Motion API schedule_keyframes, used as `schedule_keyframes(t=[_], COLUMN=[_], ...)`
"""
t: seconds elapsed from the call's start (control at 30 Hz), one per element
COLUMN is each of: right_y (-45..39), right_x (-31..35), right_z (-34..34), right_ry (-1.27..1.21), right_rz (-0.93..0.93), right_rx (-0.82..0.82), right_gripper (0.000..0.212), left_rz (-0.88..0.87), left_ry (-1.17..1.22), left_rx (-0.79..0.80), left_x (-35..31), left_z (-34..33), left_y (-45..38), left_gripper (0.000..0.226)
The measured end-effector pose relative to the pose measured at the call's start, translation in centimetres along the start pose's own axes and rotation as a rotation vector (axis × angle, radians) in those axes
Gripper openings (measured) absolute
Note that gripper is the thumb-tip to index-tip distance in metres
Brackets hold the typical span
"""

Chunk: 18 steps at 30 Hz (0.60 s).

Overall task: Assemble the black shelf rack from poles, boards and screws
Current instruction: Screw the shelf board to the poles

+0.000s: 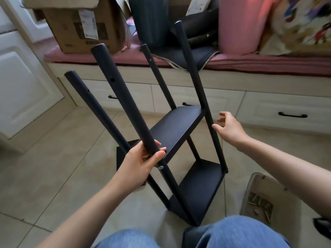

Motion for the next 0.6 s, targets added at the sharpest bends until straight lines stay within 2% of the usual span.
schedule_keyframes(t=[0.23, 0.43, 0.6], right_y=[-1.7, -3.1, -2.6], right_x=[-0.2, -2.1, -3.9], right_z=[-0.8, -0.7, 0.3], right_ry=[0.08, 0.02, -0.054], right_rz=[-0.027, -0.072, -0.078], right_rx=[0.108, 0.036, 0.009], right_gripper=[0.068, 0.029, 0.027], left_rz=[0.016, -0.03, -0.061], left_ry=[-0.038, -0.089, -0.099], left_rx=[0.065, 0.154, 0.116], left_x=[0.0, 0.7, 1.9], left_z=[-0.5, 0.3, 1.0], left_y=[0.0, -1.0, -3.1], left_gripper=[0.018, 0.021, 0.023])
Point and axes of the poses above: each hand's wrist, its own y-axis away from the middle knuckle, its own z-axis out of the back of the hand, x = y × z, the point moved 5 cm from there along -y, towards the middle knuckle, and after that the axes turned 12 degrees about -z, right-handed, at the moved point
